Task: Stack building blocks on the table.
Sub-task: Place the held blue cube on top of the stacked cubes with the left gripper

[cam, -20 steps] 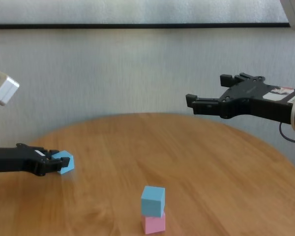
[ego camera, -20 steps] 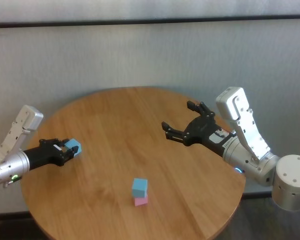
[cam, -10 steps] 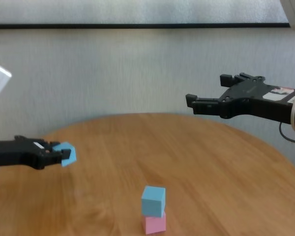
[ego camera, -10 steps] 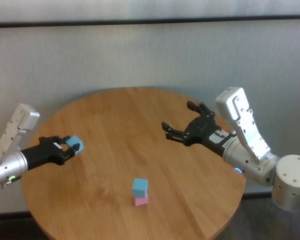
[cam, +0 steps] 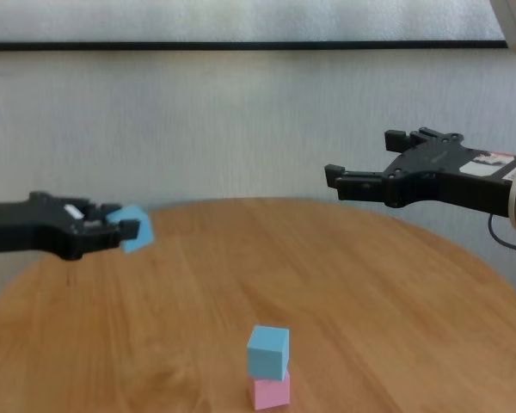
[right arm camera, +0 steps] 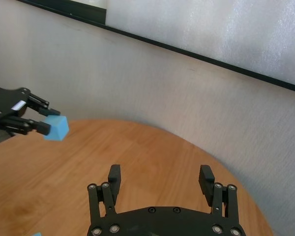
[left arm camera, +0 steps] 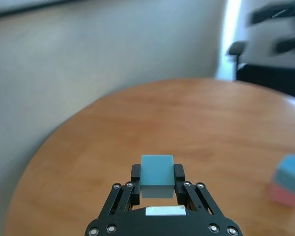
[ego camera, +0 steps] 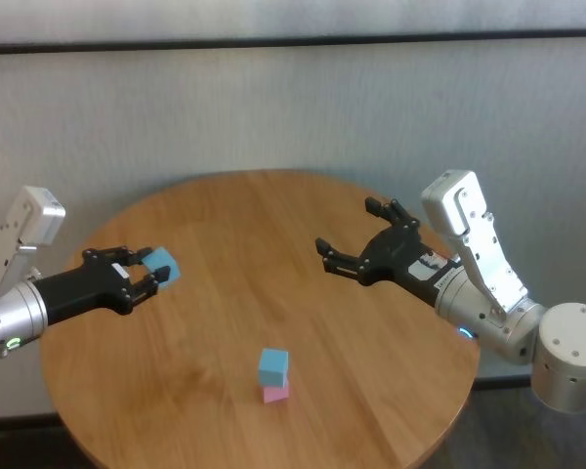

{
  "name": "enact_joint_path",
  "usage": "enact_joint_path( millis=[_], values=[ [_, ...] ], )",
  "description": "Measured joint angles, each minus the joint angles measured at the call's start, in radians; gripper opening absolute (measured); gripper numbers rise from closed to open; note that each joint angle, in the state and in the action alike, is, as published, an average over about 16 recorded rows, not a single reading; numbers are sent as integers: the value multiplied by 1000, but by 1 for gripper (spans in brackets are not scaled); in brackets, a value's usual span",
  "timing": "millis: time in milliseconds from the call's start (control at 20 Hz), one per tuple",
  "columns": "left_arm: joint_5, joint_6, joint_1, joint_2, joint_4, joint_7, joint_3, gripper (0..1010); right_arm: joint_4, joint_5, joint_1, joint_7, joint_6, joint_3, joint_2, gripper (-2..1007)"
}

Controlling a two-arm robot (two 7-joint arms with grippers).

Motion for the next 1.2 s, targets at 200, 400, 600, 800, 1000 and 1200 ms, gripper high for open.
enact_joint_path(
  millis=[200, 400, 600, 800, 1000, 1200],
  values=[
    [-36, 6, 36, 31, -97, -54, 6, 407, 0, 0, 0, 0, 0, 0, 0, 1001],
    [-66, 9, 58, 53, -165, -109, 20, 407, 0, 0, 0, 0, 0, 0, 0, 1001],
    [-89, 16, 68, 66, -210, -157, 43, 407, 0, 0, 0, 0, 0, 0, 0, 1001],
    [-101, 28, 66, 69, -234, -191, 71, 407, 0, 0, 0, 0, 0, 0, 0, 1001],
    [-101, 39, 55, 65, -238, -213, 103, 407, 0, 0, 0, 0, 0, 0, 0, 1001],
    [-96, 45, 39, 57, -229, -230, 134, 407, 0, 0, 0, 0, 0, 0, 0, 1001]
  ],
)
